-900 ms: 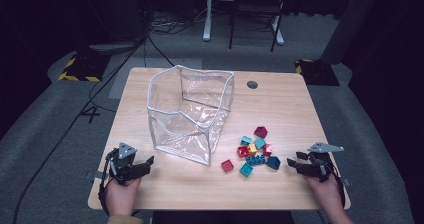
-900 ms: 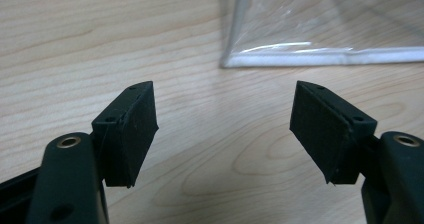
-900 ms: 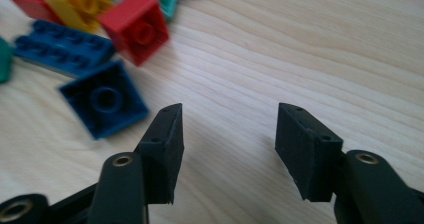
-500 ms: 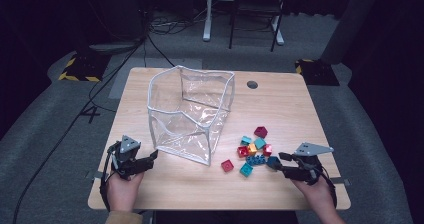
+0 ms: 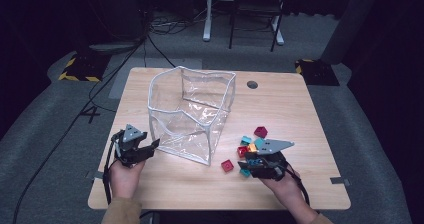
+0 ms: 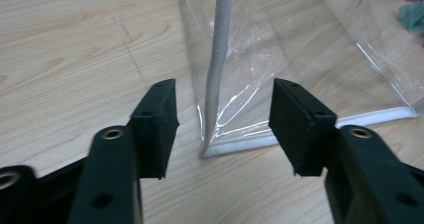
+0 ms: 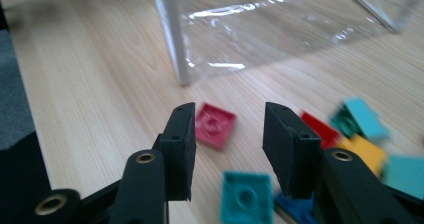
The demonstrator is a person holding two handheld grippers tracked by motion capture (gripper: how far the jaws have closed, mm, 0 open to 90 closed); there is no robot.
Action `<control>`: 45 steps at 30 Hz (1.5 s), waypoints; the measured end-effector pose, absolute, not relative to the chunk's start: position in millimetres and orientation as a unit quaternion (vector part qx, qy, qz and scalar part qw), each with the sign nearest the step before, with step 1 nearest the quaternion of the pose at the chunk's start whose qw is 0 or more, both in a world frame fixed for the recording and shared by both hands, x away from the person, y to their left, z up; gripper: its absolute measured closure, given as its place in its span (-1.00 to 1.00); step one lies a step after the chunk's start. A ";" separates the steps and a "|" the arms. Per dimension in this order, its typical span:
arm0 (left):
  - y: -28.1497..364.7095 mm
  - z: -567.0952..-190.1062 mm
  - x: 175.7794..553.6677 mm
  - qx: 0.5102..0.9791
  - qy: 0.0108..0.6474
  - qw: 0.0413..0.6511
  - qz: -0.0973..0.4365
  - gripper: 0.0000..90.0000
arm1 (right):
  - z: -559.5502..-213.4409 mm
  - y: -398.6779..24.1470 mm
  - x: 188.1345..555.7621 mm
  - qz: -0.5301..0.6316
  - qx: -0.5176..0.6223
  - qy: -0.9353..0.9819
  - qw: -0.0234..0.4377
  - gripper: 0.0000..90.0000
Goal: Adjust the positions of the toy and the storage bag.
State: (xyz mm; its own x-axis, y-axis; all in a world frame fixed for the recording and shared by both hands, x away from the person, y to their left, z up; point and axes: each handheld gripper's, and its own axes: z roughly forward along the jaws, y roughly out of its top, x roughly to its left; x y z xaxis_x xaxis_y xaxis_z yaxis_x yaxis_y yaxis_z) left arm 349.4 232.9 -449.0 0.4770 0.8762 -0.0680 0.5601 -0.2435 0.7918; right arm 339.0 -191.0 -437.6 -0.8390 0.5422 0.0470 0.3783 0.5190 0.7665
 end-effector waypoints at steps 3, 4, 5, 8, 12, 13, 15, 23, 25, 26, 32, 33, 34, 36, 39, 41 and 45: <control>234.3 -450.9 352.5 0.764 0.465 0.403 0.195 0.28 | -435.2 -165.5 340.0 0.417 0.243 0.870 0.096 0.30; 234.8 -450.9 353.2 0.764 0.463 0.405 0.194 0.28 | -435.2 -165.5 340.0 0.417 0.243 0.870 0.096 0.30; 236.0 -451.0 354.0 0.764 0.459 0.410 0.195 0.43 | -433.9 -154.7 341.3 0.419 0.236 0.872 0.095 0.32; 236.0 -451.4 354.5 0.766 0.455 0.410 0.197 0.65 | -433.1 -144.8 343.6 0.424 0.230 0.872 0.087 0.32; 235.4 -452.3 355.2 0.772 0.448 0.398 0.214 0.83 | -432.1 -128.6 346.6 0.430 0.223 0.870 0.087 0.33; 235.3 -452.4 355.3 0.772 0.447 0.398 0.215 0.83 | -432.0 -125.9 347.1 0.430 0.224 0.870 0.087 0.33; 235.2 -453.1 357.0 0.762 0.458 0.405 0.214 0.52 | -432.6 -114.6 348.6 0.433 0.226 0.868 0.086 0.32; 230.6 -455.7 360.4 0.777 0.441 0.395 0.213 0.79 | -439.2 -92.8 353.5 0.403 0.242 0.875 0.115 0.61; 229.1 -454.7 359.6 0.787 0.430 0.386 0.216 0.90 | -440.9 -93.5 358.0 0.401 0.256 0.873 0.105 0.82; 229.1 -454.7 359.6 0.787 0.430 0.386 0.216 0.91 | -440.9 -93.5 358.0 0.401 0.256 0.873 0.105 0.82; 228.0 -454.5 357.1 0.786 0.430 0.386 0.218 0.92 | -440.8 -99.3 361.2 0.405 0.259 0.872 0.087 0.95; 228.1 -454.1 355.0 0.787 0.430 0.385 0.217 0.92 | -440.9 -99.9 360.5 0.406 0.258 0.872 0.087 0.95; 228.0 -454.1 353.0 0.788 0.429 0.385 0.215 0.92 | -441.2 -101.5 358.9 0.408 0.258 0.872 0.079 0.95; 226.9 -453.4 348.3 0.791 0.427 0.383 0.213 0.92 | -441.4 -103.7 355.8 0.411 0.255 0.873 0.070 0.95; 223.5 -452.4 336.8 0.798 0.418 0.380 0.211 0.92 | -441.3 -111.4 342.9 0.412 0.244 0.876 0.057 0.95; 220.1 -452.0 324.3 0.803 0.409 0.381 0.206 0.92 | -441.4 -117.8 335.1 0.414 0.240 0.877 0.048 0.95; 211.5 -452.2 306.8 0.809 0.396 0.388 0.193 0.92 | -442.2 -133.7 315.8 0.418 0.233 0.877 0.039 0.95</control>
State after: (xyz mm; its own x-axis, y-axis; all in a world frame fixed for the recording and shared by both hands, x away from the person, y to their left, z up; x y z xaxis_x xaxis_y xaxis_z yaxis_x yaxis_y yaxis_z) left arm 306.8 211.5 -452.2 0.6116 0.7912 0.0036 0.4920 -0.3839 0.7814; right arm 315.8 -133.7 -442.2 -0.8883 0.4413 0.1267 0.3765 0.5422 0.7512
